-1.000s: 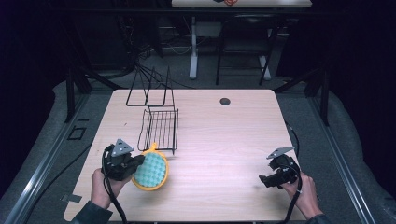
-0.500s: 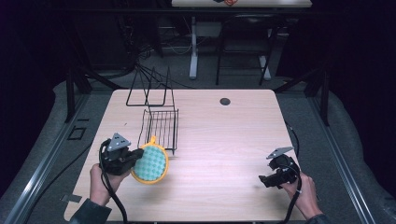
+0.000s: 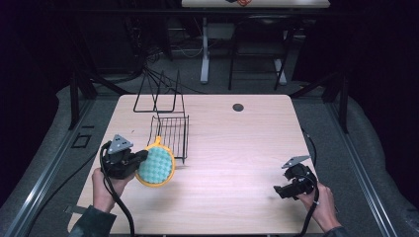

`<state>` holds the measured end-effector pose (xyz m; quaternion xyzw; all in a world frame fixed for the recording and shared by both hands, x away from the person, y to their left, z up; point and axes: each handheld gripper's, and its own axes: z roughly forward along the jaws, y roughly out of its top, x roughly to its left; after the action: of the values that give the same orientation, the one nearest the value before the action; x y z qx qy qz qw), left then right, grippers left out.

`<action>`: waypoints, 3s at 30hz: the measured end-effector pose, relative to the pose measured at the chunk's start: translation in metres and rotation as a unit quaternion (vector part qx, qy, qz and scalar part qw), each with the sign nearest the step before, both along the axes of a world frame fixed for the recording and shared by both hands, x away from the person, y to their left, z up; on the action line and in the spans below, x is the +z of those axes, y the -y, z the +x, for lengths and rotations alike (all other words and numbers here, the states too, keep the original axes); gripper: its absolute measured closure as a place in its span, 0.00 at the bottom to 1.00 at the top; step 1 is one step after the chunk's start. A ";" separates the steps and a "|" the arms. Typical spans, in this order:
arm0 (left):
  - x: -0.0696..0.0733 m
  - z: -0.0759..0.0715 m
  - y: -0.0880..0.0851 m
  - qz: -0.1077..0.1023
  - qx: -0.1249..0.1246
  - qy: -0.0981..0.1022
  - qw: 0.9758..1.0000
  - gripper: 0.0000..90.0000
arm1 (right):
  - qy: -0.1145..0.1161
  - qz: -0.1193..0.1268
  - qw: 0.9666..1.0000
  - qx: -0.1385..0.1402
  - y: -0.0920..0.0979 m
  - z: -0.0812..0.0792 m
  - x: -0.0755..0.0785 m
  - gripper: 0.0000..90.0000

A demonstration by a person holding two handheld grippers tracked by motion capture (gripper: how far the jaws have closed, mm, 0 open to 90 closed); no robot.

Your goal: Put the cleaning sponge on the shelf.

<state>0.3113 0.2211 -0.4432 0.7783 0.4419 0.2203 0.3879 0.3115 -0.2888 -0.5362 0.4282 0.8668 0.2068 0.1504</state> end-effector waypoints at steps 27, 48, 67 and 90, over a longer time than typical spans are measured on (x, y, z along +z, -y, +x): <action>-0.006 0.042 0.000 -0.031 0.029 0.019 0.999 0.98 | -0.004 -0.003 1.000 0.000 0.000 0.001 -0.002 0.16; -0.017 0.068 0.004 -0.050 0.065 0.038 0.996 0.98 | -0.003 -0.007 1.000 0.000 0.001 0.001 -0.002 0.16; -0.035 0.089 0.014 -0.062 0.072 0.034 0.995 0.98 | -0.006 -0.011 1.000 0.001 0.001 0.001 -0.003 0.16; -0.055 0.110 0.016 -0.054 0.078 0.008 0.996 0.98 | -0.010 -0.009 1.000 0.002 0.001 0.002 -0.003 0.16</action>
<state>0.4213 0.2048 -0.4983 0.7180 0.5092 0.2317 0.4142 0.3130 -0.2899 -0.5393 0.4268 0.8712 0.1948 0.1448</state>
